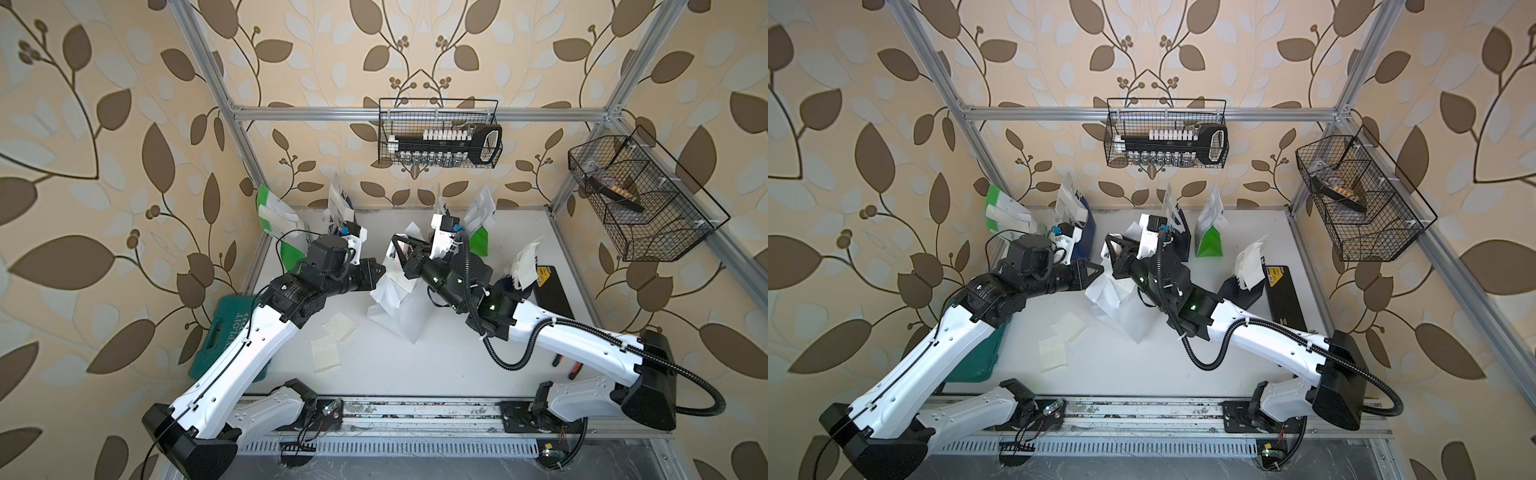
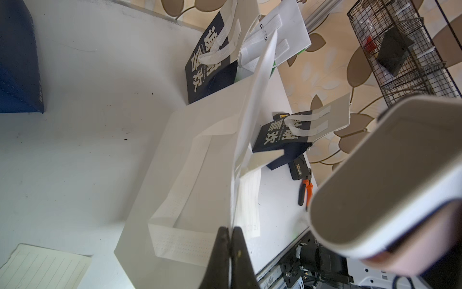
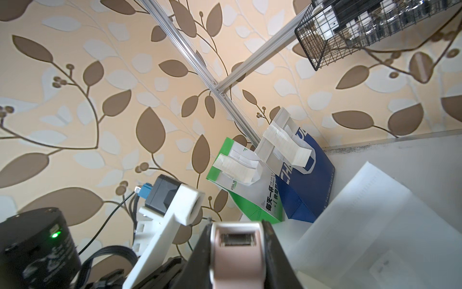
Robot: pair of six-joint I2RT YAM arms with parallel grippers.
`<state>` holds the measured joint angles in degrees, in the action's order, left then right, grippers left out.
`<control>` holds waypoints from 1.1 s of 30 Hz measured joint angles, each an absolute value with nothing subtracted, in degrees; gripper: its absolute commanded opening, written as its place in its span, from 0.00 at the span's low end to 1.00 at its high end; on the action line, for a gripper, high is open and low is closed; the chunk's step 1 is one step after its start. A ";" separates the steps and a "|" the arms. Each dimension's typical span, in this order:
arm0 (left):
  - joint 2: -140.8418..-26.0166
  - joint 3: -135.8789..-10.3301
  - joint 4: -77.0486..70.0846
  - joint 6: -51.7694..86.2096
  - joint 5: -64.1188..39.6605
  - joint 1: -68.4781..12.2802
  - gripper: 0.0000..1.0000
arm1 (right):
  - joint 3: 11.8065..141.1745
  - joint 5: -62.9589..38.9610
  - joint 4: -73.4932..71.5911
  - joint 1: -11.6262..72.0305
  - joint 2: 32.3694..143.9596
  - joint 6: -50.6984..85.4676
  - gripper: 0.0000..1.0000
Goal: Staple the receipts to the bags
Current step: Place the stapler in the takeout bag.
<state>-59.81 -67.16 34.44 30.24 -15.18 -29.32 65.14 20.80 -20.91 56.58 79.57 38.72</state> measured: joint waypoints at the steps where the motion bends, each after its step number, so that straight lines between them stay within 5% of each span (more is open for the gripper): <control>1: -59.66 -67.16 34.37 30.55 -15.38 -29.32 0.00 | 65.14 20.80 -21.58 56.58 79.96 38.26 0.00; 33: -58.11 -67.16 34.09 33.41 -19.77 -29.30 0.00 | 61.17 17.93 -28.64 56.58 81.38 27.11 0.00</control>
